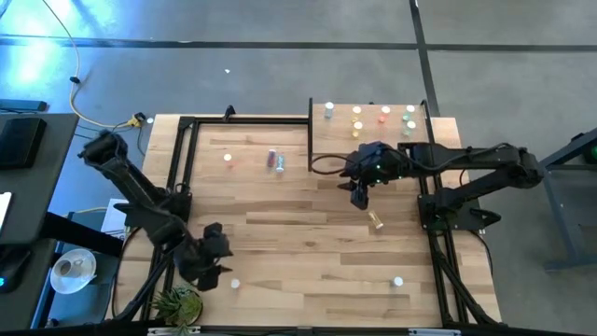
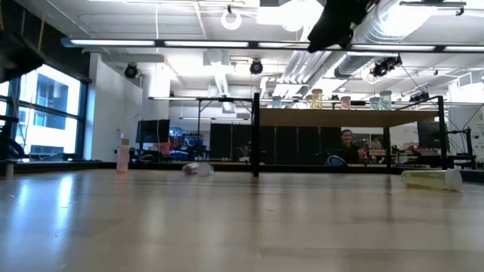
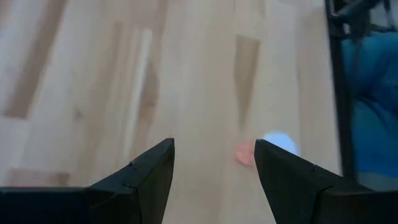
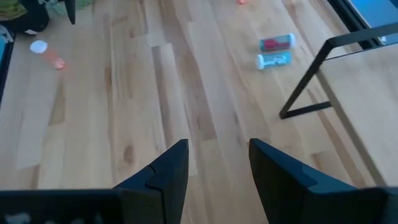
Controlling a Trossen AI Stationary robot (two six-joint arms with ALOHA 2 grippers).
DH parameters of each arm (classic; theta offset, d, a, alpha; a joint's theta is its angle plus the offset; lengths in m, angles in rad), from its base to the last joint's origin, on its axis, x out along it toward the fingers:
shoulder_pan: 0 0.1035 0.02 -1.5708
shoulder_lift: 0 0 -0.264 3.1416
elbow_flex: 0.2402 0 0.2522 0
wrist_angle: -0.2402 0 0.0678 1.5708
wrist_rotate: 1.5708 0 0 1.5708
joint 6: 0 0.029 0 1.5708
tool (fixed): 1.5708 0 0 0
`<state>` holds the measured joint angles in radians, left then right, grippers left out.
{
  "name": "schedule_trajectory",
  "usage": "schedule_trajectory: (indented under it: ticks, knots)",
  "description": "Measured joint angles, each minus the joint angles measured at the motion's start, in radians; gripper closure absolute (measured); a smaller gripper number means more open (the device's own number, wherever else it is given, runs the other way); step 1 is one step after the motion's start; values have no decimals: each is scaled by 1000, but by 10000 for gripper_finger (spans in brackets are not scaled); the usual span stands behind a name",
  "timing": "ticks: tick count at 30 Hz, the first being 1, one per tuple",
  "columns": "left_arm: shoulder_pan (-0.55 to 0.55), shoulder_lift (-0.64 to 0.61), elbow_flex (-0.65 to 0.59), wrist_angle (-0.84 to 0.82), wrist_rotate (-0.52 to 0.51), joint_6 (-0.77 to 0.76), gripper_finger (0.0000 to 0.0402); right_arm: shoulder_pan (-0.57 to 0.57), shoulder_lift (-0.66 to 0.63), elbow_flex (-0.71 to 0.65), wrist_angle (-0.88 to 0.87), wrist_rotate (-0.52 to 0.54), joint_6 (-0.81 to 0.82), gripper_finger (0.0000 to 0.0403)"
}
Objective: Pick and place medicine bottles onto shelf by color
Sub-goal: Put the bottom pink medicine bottle aligned with the other pink medicine bottle on the shelf
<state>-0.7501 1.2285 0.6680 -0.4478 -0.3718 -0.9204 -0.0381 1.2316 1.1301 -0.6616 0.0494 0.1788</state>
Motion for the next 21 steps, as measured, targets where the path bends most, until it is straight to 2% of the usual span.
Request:
schedule_trajectory:
  ticks: [5, 13, 21]
  knots:
    - [-99, 24, 0, 2, -73, -98, 188, 21, 0, 0, 1, 5, 6, 242]
    - [-187, 130, 0, 9, -97, -274, 188, 33, 1, 0, 47, 7, 6, 242]
    - [-208, 240, 0, 169, -91, -281, 188, 33, 1, 0, 61, 7, 5, 242]
